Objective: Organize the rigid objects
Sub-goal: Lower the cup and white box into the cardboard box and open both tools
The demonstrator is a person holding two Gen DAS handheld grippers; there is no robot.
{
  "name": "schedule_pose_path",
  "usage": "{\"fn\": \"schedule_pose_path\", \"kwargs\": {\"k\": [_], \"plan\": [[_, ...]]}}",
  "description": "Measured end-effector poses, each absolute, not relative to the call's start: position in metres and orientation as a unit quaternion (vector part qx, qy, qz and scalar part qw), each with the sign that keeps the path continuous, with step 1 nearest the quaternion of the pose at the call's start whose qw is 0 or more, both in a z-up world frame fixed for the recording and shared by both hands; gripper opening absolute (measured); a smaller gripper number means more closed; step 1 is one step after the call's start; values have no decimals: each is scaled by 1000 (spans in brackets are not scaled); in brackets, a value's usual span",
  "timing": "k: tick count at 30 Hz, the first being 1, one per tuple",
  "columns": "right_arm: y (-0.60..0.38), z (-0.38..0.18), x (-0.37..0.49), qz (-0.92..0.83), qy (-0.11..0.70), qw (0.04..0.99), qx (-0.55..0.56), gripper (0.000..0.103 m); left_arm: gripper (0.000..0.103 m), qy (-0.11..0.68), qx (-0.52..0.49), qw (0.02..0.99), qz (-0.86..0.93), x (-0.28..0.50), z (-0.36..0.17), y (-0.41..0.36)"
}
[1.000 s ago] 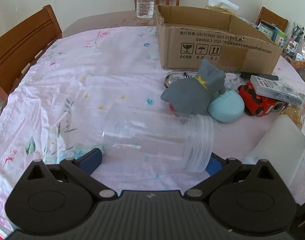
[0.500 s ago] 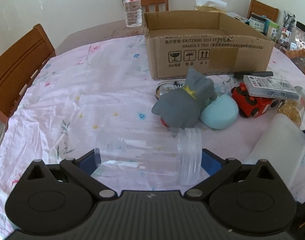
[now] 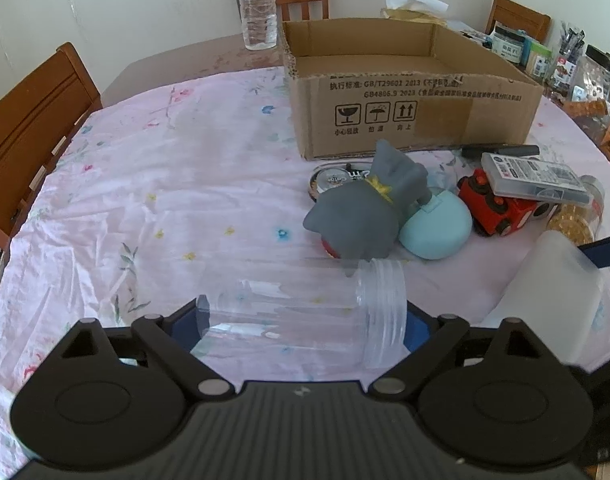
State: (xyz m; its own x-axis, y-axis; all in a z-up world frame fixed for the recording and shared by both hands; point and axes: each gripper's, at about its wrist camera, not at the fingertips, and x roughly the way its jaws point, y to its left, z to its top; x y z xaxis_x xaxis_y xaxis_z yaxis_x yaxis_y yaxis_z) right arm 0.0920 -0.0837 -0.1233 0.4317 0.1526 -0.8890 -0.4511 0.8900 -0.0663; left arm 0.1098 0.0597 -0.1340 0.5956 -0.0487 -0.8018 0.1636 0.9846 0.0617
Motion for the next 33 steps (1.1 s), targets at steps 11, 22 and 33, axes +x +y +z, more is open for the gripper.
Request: {"fn": "schedule_pose_path", "kwargs": {"k": [11, 22, 33], "plan": [[-87, -112, 94, 198, 503, 828, -151, 86, 93, 455, 73, 883, -82, 115, -114, 65], [-113, -46, 121, 202, 444, 864, -127, 86, 93, 443, 101, 881, -133, 152, -51, 57], [-138, -16, 191, 162, 406, 893, -109, 86, 93, 380, 131, 901, -165, 264, -16, 19]]}}
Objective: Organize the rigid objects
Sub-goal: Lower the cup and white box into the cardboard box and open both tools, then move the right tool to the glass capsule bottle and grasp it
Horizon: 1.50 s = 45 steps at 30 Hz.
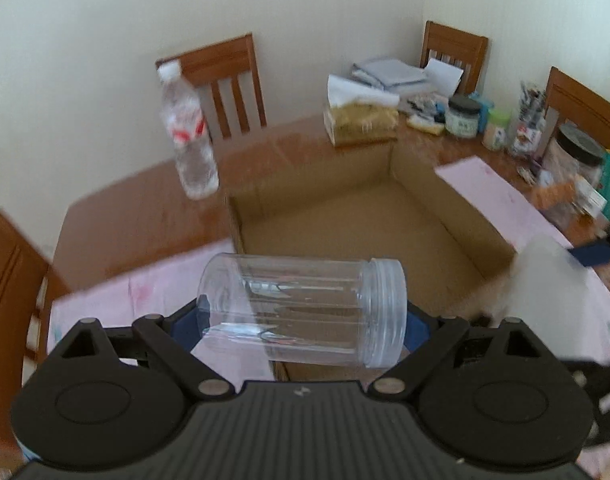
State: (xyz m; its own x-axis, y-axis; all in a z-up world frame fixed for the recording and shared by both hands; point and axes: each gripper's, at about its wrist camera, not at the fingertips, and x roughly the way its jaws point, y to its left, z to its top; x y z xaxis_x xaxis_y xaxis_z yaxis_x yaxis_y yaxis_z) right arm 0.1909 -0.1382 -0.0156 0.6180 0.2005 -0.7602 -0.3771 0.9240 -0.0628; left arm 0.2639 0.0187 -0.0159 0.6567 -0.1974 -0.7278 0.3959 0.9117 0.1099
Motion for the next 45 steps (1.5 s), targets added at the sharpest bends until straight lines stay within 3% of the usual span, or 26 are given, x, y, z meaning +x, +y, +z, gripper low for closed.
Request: {"fn": "schedule_pose_path", "kwargs": {"k": [12, 28, 30, 45], "plan": [[-153, -20, 247, 114, 414, 899, -81, 86, 96, 378, 95, 907, -159, 365, -41, -3], [-150, -29, 349, 95, 413, 904, -59, 87, 98, 368, 79, 916, -136, 313, -29, 47], [-150, -26, 358, 96, 405, 908, -45, 103, 101, 371, 74, 916, -133, 309, -30, 52], [-160, -20, 302, 89, 394, 914, -29, 103, 101, 387, 62, 914, -109, 270, -44, 64]]}}
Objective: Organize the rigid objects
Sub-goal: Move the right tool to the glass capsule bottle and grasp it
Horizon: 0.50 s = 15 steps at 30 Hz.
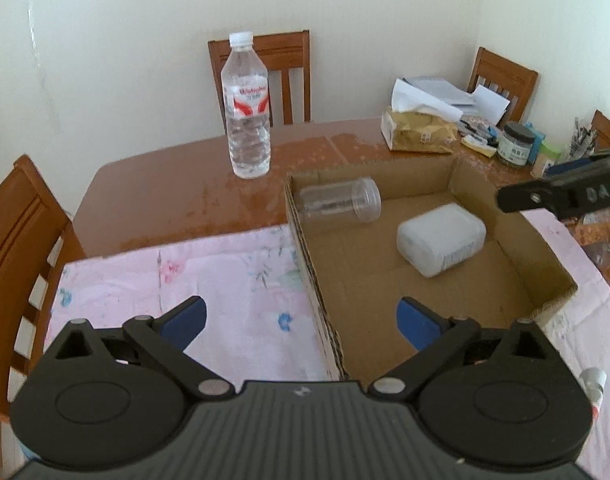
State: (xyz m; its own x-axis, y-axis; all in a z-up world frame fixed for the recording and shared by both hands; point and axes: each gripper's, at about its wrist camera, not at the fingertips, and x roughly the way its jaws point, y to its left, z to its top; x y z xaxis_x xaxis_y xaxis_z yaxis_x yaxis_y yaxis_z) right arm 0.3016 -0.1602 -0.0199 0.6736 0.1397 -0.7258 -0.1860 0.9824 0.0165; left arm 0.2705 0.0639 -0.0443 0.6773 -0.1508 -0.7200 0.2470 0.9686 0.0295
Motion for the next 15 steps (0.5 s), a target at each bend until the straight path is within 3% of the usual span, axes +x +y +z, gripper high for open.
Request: {"fn": "schedule_pose_path", "kwargs": {"k": [15], "plan": [[-200, -84, 188, 113, 463, 879, 7, 103, 101, 424, 54, 900, -90, 195, -67, 44]]}}
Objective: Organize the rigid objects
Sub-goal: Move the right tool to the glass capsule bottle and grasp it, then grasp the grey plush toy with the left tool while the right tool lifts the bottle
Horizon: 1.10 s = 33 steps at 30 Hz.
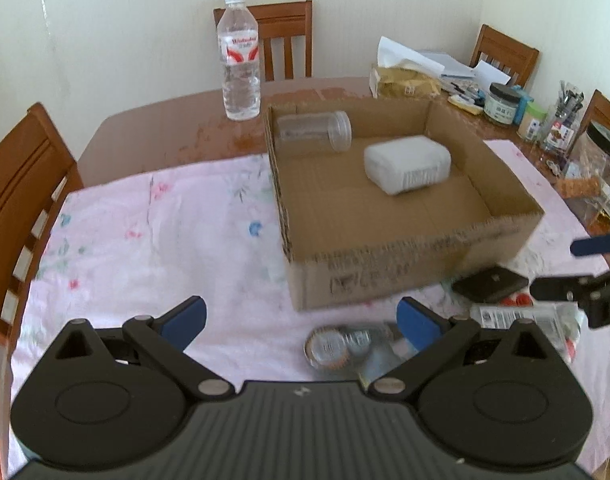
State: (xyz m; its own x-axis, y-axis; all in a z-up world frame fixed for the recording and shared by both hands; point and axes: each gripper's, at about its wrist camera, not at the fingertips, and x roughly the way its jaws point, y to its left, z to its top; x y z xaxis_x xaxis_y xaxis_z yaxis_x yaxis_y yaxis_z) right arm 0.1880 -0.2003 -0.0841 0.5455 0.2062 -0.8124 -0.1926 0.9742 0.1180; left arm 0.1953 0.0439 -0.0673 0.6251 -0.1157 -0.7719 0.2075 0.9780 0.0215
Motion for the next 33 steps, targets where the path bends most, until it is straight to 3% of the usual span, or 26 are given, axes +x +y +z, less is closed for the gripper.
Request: {"fn": "schedule_pose_path", "kwargs": {"k": [18, 33], "plan": [[-193, -117, 124, 134, 525, 841, -1, 103, 101, 441, 38, 893, -82, 175, -77, 37], [-170, -146, 120, 67, 483, 871, -52, 103, 101, 462, 57, 881, -86, 193, -110, 19]]}}
